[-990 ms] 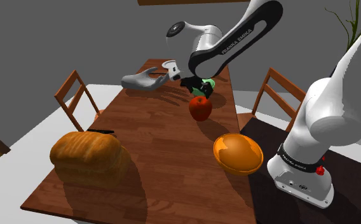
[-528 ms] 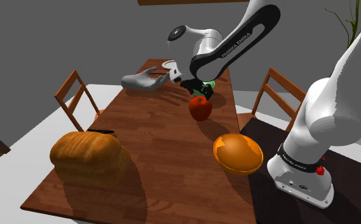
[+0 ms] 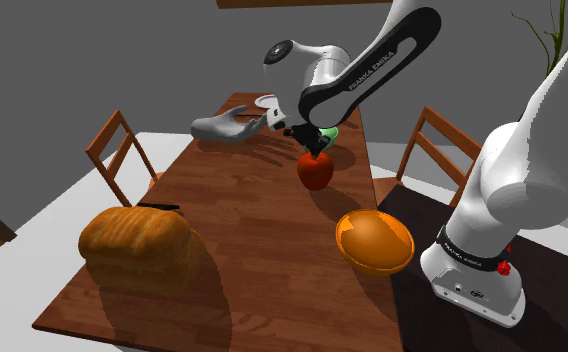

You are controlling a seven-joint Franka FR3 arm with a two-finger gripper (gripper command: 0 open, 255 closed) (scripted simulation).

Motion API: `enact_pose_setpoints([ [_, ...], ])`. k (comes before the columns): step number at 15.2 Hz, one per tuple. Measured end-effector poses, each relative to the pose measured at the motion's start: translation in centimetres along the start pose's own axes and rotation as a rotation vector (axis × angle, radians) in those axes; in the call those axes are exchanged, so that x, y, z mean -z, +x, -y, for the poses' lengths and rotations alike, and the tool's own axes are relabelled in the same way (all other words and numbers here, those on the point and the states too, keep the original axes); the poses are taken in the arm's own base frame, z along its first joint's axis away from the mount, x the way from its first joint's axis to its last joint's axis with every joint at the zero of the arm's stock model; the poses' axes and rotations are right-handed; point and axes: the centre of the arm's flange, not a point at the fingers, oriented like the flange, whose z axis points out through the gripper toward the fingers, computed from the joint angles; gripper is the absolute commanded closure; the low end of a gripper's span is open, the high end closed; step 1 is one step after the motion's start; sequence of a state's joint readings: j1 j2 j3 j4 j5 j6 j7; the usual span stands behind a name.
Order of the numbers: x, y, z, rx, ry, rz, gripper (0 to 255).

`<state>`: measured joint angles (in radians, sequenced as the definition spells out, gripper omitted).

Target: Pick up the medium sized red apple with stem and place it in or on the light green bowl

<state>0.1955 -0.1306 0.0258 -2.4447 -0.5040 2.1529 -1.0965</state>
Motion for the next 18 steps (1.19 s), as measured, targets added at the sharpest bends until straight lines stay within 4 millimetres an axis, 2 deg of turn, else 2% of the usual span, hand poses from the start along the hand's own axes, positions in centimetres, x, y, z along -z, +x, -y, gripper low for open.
enact_pose_setpoints([
  [5,0.2,-0.1,0.0,0.0,0.0,0.0,255],
  [18,6.2,-2.9,0.1,0.0,0.0,0.0,255],
])
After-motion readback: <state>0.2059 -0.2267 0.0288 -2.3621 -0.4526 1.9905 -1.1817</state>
